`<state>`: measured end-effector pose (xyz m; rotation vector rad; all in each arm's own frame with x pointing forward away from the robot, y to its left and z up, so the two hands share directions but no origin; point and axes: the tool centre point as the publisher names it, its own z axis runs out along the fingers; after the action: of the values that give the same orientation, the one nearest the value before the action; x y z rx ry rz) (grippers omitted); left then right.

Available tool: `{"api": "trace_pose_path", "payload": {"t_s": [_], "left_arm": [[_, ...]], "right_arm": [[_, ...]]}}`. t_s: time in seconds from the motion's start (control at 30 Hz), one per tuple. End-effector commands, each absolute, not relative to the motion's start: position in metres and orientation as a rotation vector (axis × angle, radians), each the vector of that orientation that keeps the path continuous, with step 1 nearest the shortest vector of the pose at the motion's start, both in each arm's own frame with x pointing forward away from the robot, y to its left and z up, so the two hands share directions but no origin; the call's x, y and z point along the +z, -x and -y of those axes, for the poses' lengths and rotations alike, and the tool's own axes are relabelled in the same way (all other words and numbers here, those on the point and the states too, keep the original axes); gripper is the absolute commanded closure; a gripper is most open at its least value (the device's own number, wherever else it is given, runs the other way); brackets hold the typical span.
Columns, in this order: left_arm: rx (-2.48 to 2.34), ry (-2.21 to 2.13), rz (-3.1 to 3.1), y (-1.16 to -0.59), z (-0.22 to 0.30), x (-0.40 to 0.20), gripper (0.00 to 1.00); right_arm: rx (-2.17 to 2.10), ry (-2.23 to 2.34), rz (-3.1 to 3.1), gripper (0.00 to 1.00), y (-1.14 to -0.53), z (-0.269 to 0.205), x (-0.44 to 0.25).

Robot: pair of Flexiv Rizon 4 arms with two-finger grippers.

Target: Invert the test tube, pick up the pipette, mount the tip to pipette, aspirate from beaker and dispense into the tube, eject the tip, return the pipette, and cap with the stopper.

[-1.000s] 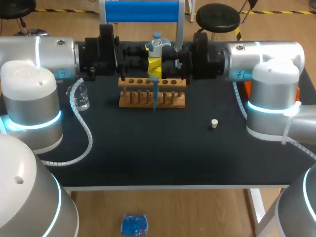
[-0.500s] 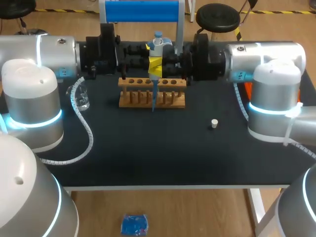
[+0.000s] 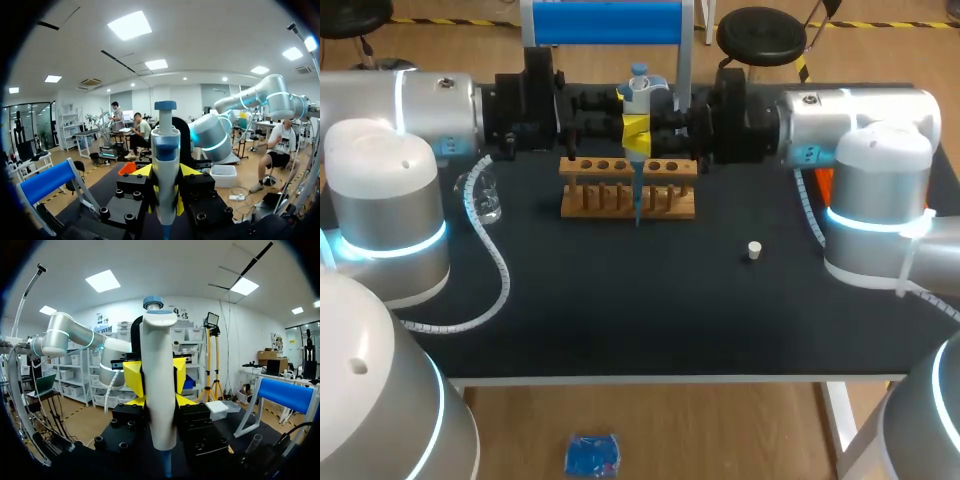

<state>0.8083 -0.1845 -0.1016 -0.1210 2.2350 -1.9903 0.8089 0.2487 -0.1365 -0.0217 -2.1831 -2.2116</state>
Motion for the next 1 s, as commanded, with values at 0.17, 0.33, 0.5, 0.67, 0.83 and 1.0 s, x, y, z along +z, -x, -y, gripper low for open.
{"api": "trace_pose_path", "payload": {"t_s": [0.17, 0.33, 0.5, 0.67, 0.83, 1.0], "left_arm": [[-1.989, 0.123, -2.23, -0.802, 0.184, -0.103, 0.0], [-1.989, 0.123, -2.23, -0.802, 0.184, -0.103, 0.0], [-1.989, 0.123, -2.23, -0.802, 0.184, -0.103, 0.0], [-1.989, 0.123, -2.23, -0.802, 0.184, -0.103, 0.0], [-1.989, 0.123, -2.23, -0.802, 0.184, -0.103, 0.0], [-1.989, 0.123, -2.23, -0.802, 0.184, -0.103, 0.0]], "right_arm": [[-2.188, 0.031, 2.176, 1.0, -0.817, -0.247, -0.14], [-2.181, 0.035, 2.172, 1.0, -0.82, -0.242, -0.141], [-2.173, 0.036, 2.152, 1.0, -0.824, -0.228, -0.14], [-2.15, 0.005, 2.156, 1.0, -0.828, -0.203, -0.137], [-2.136, -0.025, 2.18, 1.0, -0.833, -0.167, -0.132], [-2.134, -0.052, 2.208, 1.0, -0.84, -0.129, -0.123]]}}
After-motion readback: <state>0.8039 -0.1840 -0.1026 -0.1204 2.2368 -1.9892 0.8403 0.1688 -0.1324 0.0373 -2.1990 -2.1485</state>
